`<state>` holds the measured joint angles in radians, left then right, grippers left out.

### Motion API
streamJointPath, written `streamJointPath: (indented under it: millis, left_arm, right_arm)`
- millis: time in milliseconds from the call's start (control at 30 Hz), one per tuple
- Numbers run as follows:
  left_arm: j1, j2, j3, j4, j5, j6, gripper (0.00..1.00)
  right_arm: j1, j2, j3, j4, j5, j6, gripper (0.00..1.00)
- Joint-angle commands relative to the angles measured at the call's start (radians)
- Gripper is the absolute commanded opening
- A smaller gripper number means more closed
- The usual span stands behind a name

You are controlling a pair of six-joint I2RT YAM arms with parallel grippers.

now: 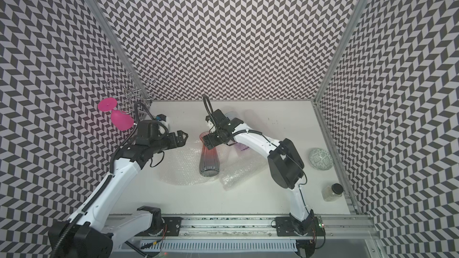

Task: Unwrap the vase from the bubble wrap
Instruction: Pick up the vase from the bubble wrap.

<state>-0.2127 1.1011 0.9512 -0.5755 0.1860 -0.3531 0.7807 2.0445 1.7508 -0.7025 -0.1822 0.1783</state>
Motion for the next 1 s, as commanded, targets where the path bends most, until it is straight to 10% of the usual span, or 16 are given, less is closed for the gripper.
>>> streamJointPath:
  millis: [0, 500, 967]
  left_arm:
    - [-0.092, 0.06, 0.036, 0.026, 0.082, -0.087, 0.98]
    - [-0.172, 0.534, 0.275, -0.031, 0.018, -0.124, 1.0]
    - [-0.294, 0.815, 0.454, -0.162, -0.23, -0.257, 0.93]
  right_arm:
    - [-0.011, -0.068, -0.023, 0.028, -0.018, 0.028, 0.91]
    - [-0.037, -0.631, -0.583, 0.247, 0.13, 0.044, 0.99]
    - [-0.081, -0.809, -0.799, 0.434, 0.173, -0.034, 0.99]
